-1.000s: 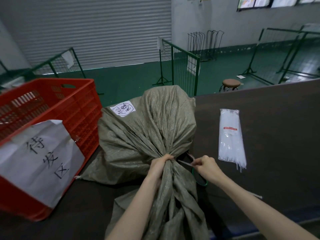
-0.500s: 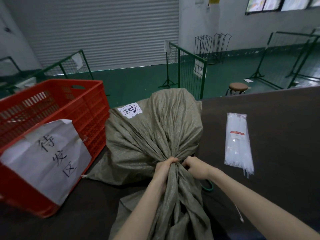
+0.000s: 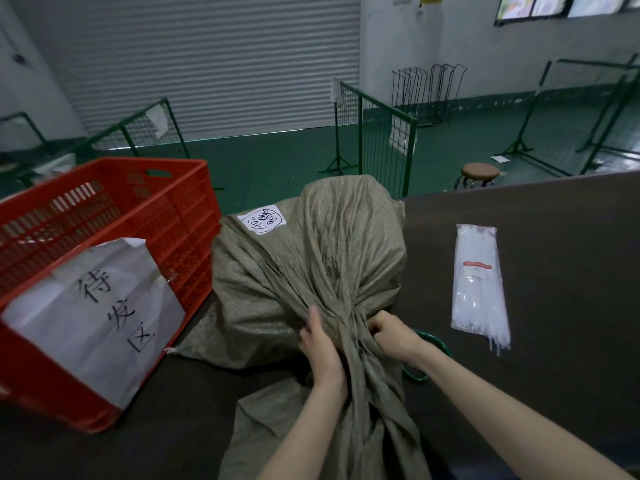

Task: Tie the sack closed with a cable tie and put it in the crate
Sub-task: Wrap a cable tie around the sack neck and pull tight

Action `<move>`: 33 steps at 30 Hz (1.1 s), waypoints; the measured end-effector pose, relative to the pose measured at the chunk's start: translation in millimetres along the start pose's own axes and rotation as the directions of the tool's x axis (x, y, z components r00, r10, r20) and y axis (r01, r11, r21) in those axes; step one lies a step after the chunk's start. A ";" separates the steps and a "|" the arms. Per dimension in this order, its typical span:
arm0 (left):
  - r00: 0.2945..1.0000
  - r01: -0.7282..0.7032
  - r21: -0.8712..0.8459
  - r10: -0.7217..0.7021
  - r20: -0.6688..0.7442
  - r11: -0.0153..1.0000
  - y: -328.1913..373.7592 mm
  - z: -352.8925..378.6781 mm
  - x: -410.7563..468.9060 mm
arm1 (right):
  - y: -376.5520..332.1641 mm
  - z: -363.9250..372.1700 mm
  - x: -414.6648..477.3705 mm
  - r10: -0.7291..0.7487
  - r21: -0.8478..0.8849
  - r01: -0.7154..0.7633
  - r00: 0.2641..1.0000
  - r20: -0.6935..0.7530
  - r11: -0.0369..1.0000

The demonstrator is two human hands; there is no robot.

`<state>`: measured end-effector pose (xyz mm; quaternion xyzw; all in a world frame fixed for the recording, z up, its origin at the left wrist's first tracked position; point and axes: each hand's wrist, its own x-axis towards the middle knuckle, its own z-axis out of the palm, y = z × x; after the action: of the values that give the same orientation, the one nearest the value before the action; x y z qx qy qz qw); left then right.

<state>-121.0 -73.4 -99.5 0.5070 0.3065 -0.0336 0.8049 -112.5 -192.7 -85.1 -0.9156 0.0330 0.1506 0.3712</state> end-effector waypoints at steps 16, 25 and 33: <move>0.986 0.118 -0.171 -0.136 -0.094 0.978 1.9 -20.1 -12.0 | 14.0 14.6 9.8 0.039 0.206 -0.037 0.999 -0.005 0.978; 0.993 0.059 -0.271 -0.084 -0.082 0.961 0.9 -29.5 -4.0 | 7.7 12.1 6.8 0.054 0.188 -0.044 0.997 -0.047 0.981; 0.978 -0.087 -0.215 0.042 -0.205 0.973 7.4 -39.9 12.8 | 11.0 1.9 6.5 0.000 0.198 0.009 0.999 -0.047 0.980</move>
<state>-126.3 -33.1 -112.3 0.4243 0.3706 0.0782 0.8225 -108.7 -199.0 -95.7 -0.8774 0.0544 0.1243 0.4601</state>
